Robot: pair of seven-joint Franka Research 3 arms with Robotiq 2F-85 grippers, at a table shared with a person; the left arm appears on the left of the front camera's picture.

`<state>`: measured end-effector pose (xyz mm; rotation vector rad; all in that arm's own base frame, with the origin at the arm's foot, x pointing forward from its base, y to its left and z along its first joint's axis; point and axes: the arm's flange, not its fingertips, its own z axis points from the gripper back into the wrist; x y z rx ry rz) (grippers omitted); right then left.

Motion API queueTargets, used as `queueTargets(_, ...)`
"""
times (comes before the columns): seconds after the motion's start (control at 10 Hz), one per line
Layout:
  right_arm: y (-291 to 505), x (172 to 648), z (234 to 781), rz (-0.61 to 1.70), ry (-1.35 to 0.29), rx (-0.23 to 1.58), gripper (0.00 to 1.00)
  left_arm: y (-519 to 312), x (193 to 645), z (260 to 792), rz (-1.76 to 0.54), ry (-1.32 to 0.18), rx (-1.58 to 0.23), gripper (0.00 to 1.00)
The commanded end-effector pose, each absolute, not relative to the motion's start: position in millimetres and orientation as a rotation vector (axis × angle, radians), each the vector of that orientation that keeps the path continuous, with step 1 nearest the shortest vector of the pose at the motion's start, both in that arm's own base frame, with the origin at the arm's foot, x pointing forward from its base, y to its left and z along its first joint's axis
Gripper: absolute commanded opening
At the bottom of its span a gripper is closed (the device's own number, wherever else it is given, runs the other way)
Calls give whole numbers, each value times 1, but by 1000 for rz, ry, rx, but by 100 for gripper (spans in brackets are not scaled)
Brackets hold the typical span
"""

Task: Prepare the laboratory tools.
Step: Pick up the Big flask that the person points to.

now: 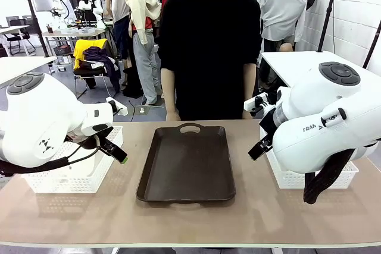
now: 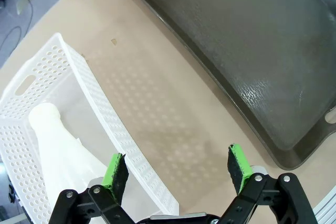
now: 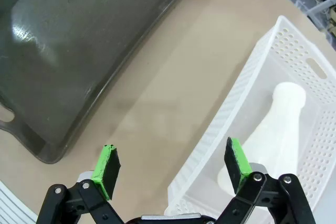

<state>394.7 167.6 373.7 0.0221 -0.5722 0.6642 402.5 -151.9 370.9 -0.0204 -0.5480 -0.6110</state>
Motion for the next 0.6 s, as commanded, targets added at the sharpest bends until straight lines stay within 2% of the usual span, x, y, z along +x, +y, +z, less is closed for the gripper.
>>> queueTargets(0.0, 168, 395, 374, 664, -572, 22, 100, -151, 403, 371, -608, -549, -21, 100)
queueTargets(0.5, 168, 395, 374, 664, -572, 22, 100, -151, 403, 371, -608, -549, -21, 100)
